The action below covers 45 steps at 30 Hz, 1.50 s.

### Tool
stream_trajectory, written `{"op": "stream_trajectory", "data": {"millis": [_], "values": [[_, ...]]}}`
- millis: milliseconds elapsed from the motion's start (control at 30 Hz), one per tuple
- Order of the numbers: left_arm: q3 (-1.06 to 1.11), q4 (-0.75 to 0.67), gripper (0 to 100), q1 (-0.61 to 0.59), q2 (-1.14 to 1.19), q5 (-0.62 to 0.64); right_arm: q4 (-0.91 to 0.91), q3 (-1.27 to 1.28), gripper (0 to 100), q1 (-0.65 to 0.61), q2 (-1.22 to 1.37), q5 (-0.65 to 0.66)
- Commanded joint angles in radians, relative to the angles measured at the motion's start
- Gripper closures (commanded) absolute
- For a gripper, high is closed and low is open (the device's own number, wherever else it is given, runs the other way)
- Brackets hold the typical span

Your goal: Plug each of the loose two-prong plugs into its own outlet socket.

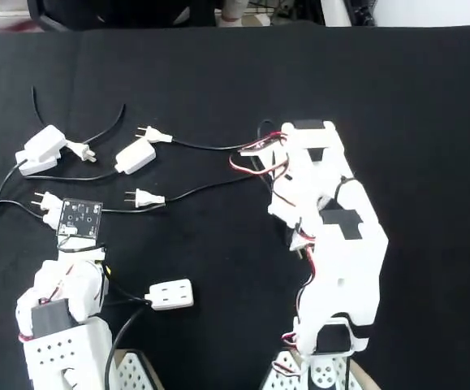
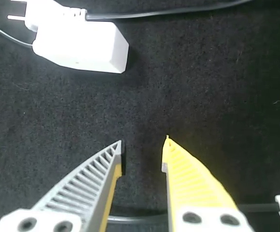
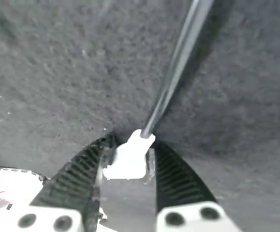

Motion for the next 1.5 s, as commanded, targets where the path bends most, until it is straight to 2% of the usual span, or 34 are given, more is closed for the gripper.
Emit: {"op": "stream_trajectory", "data": {"millis": [0,200,333,433,767,1000,1200,1467], "values": [[-0.012,0.002,86,-0.013,-0.003,-0.005,0.005,-0.012,98.7,-0.015,0.061,-0.014],[-0.012,0.002,86,-0.013,-0.003,-0.005,0.009,-0.090,96.6,0.130,0.064,-0.006],[-0.012,0.002,86,-0.013,-0.003,-0.005,0.009,-0.090,81.5,0.181,0.067,0.041],[-0.012,0.002,86,-0.013,-0.003,-0.005,0.009,-0.096,76.7,0.209,0.067,0.055],[-0.012,0.002,86,-0.013,-0.003,-0.005,0.009,-0.143,83.5,0.327,0.064,0.147],[-0.012,0.002,86,-0.013,-0.003,-0.005,0.048,-0.248,97.6,0.413,0.067,0.149],[-0.013,0.002,86,-0.013,-0.003,-0.005,0.124,-0.228,98.6,0.347,0.067,0.144],[-0.013,0.003,86,-0.013,-0.003,-0.005,0.054,-0.070,98.6,0.132,0.062,0.066]]}}
